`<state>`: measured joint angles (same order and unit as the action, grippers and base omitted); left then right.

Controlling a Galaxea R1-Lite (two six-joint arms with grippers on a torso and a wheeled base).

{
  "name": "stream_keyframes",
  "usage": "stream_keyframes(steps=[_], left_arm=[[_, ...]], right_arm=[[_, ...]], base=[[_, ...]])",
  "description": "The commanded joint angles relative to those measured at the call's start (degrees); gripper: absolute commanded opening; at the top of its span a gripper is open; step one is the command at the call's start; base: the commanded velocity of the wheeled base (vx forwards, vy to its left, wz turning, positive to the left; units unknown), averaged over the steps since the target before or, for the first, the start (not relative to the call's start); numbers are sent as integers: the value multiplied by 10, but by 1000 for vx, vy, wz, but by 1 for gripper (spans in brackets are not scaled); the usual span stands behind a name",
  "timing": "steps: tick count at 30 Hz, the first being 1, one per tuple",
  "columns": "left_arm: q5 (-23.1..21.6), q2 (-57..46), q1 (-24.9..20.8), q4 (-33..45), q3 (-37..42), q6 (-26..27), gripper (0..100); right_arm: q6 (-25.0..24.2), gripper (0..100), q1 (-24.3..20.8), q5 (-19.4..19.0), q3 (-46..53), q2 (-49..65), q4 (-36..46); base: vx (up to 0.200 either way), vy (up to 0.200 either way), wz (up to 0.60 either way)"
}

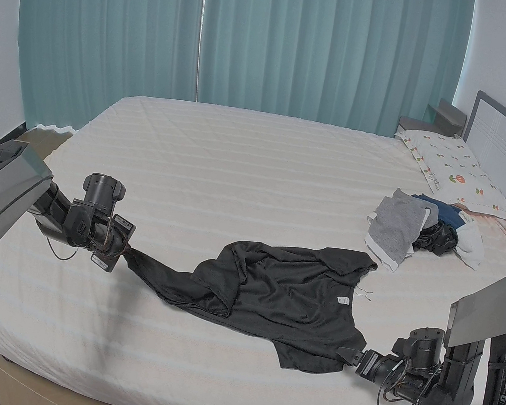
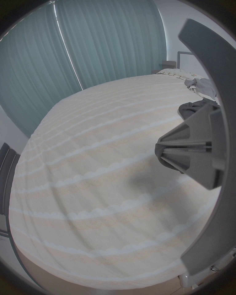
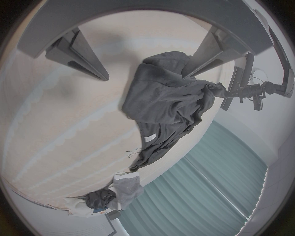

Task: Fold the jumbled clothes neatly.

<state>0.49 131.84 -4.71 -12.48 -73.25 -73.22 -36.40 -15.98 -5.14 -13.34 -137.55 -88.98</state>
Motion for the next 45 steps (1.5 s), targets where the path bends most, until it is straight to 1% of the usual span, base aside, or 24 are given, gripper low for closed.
stream_keyframes(steps=[1,3,6,8,9,12,14,15,17,19,20,21,22,23,24,27,29,32,34,36,41,44,45], left_arm=[[0,3,0,0,19,2,0],[0,0,-1,-1,28,2,0],[0,-5,-2,-1,39,3,0],[0,-6,-2,-1,41,3,0],[0,-11,-2,-1,49,4,0],[-1,-17,-2,-1,65,11,0],[-1,-24,-2,-1,88,35,0],[-1,-25,-2,-1,92,39,0],[-1,-38,-4,-3,130,68,0],[-3,-43,-9,-2,151,83,0],[-3,-43,-9,-2,151,83,0],[-3,-48,-11,-2,166,89,0],[-4,-58,-16,-2,188,100,0],[-4,-58,-16,-2,188,100,0],[-4,-69,-21,-1,210,120,0],[-4,-77,-25,-1,226,134,0],[-4,-92,-34,-1,262,156,0],[-4,-105,-52,-1,300,172,0],[-4,-114,-77,-1,337,180,0],[-4,-119,-91,-2,352,180,0],[-4,-124,-143,-2,399,179,0],[-4,-126,-165,-2,417,177,0],[-3,-126,-167,-1,417,176,0]], right_arm=[[-2,100,-33,0,-24,-8,6],[-2,100,-45,12,-42,-18,16],[-2,100,-56,49,-82,-31,55],[-2,100,-62,54,-89,-31,70],[-2,0,-68,58,-93,-28,87],[0,0,-67,67,-85,-22,92],[5,0,-59,73,-65,-9,93],[7,0,-58,73,-61,-7,94],[27,0,-33,67,-25,15,93],[38,0,-15,63,-6,29,93],[38,0,-15,63,-6,29,93],[43,0,-3,58,5,37,93],[56,0,16,43,28,54,93],[56,0,16,43,28,54,93],[73,0,35,22,53,73,92],[85,0,46,11,67,84,92],[113,0,66,-1,94,93,92],[144,0,82,-16,118,93,89],[165,0,92,-29,133,92,86],[172,0,97,-31,133,92,89],[193,0,112,-30,133,92,108],[217,0,122,-30,133,95,131],[218,0,123,-30,133,95,132]], base=[[0,0,0],[0,0,0],[0,0,0],[0,0,0],[0,0,0],[0,0,0],[0,0,0],[0,0,0],[0,0,0],[0,0,0],[0,0,0],[0,0,0],[0,0,0],[0,0,0],[0,0,0],[0,0,0],[0,0,0],[0,0,0],[0,0,0],[0,0,0],[0,0,0],[0,0,0],[0,0,0]])
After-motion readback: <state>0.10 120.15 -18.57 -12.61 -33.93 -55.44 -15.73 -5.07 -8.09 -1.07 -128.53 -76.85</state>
